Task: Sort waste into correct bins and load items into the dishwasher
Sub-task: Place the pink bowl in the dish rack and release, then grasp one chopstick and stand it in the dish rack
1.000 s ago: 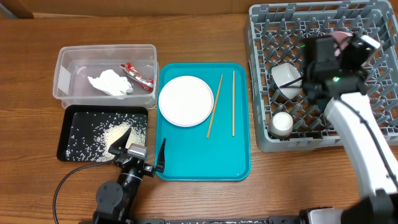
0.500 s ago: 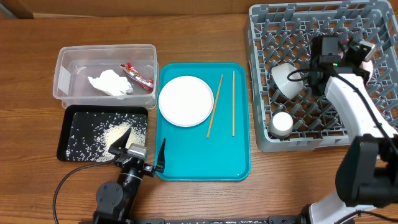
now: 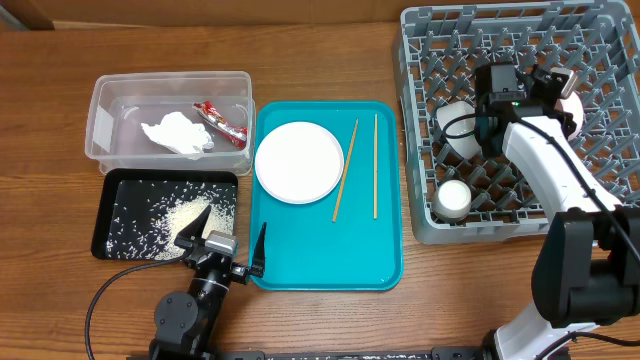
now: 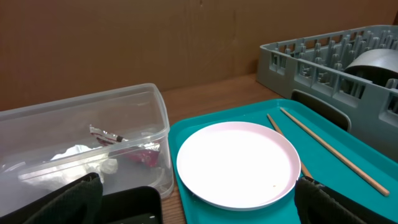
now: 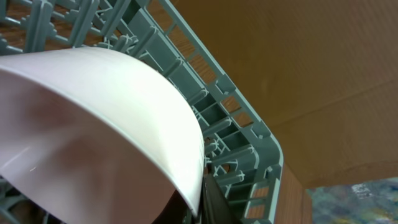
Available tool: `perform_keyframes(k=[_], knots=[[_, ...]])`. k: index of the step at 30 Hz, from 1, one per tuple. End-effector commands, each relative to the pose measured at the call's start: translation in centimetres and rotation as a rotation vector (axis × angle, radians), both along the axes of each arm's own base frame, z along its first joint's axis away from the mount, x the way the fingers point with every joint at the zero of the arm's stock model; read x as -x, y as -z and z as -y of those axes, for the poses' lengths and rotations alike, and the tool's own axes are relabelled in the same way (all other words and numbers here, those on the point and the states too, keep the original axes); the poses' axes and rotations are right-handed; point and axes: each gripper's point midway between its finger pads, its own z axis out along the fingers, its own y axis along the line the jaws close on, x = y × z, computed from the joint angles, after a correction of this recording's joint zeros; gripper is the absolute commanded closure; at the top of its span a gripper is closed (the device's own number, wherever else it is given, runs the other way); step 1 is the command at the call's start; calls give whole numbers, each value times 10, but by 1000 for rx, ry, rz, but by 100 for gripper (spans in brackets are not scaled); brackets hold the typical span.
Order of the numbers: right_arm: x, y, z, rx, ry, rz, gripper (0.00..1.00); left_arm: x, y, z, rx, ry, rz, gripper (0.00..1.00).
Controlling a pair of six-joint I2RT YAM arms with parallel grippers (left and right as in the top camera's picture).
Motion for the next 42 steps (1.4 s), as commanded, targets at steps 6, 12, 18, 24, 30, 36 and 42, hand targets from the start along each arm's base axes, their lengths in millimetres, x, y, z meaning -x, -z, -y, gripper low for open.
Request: perform_keyframes(k=[6,12,18,24,30,36,42], knots=[[-3,16,-37,-68,-105,-84,59,0,1,-2,17,-11,-3,0],[-3,13,-83,-175,-207,-82,56,0,1,-2,17,-11,-3,0],[3,-22,-190,-619,-440,-37,51,0,1,-2,17,-11,-3,0],[42,-23,-327,-1162,-743,-172,52,0,1,-2,17,-11,-3,0],[62,28,-372,-1186,-713,-261,52,0,1,-2,17,-11,-3,0],[33,84,-336,-936,-563,-199,54,0,1,-2,17,-11,-3,0],[17,138,-322,-927,-550,-301,71,0,1,-2,17,-11,-3,0]])
